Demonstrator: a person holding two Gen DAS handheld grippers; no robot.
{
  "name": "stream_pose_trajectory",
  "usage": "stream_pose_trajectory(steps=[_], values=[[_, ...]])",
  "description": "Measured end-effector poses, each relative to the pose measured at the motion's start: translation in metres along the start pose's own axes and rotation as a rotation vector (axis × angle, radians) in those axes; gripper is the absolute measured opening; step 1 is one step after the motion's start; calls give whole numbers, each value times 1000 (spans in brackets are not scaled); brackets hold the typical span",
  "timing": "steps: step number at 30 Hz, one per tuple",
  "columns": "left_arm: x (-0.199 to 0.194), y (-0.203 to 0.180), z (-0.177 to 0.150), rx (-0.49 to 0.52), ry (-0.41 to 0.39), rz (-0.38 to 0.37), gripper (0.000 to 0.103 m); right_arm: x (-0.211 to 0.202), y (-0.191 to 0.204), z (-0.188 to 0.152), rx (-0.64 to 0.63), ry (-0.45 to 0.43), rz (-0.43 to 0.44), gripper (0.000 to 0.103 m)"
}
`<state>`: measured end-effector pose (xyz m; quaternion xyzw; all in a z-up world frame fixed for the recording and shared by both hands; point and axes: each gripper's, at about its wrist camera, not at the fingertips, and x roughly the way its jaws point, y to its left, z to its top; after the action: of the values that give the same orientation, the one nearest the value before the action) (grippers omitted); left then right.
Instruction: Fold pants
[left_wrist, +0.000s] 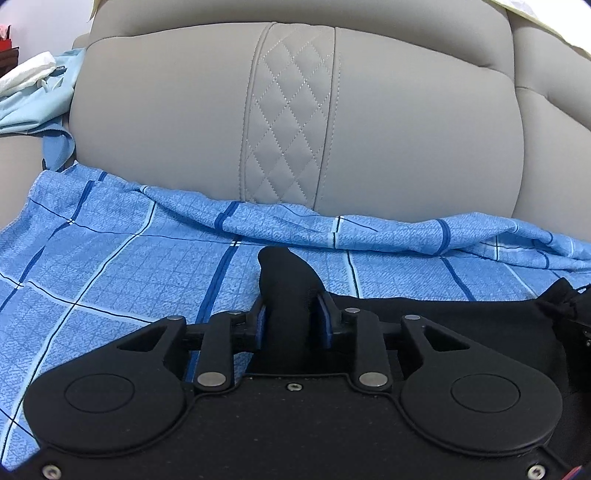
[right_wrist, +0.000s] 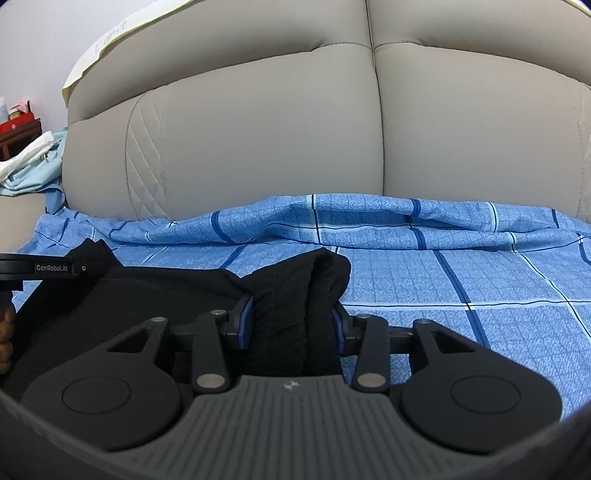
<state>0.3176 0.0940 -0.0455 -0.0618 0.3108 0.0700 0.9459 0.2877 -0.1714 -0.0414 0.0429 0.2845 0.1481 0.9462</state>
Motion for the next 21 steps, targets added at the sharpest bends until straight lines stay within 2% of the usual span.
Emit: stream_pose_trajectory(steps=[6,8,11,13,18,21], values=[[2,-1,1,-3,26,28,40,-3,-8,2,76,19,-11,69],[-7,-1,2,0,30,37,50,-16,-10,0,97,6,-13,80],[-27,1,-1,10,20,21,63,-35,-9,-6,74,1,-40,85],[-42,1,-5,28,19,17,67,-46,-9,-10,48,6,-72,87],[-85,1,-23,88,2,7,71,-80,-4,-23,-2,-17,-134,91],[-111,4,-37,94,-5,-10,74,-104,0,-30,12,-54,-125,96]])
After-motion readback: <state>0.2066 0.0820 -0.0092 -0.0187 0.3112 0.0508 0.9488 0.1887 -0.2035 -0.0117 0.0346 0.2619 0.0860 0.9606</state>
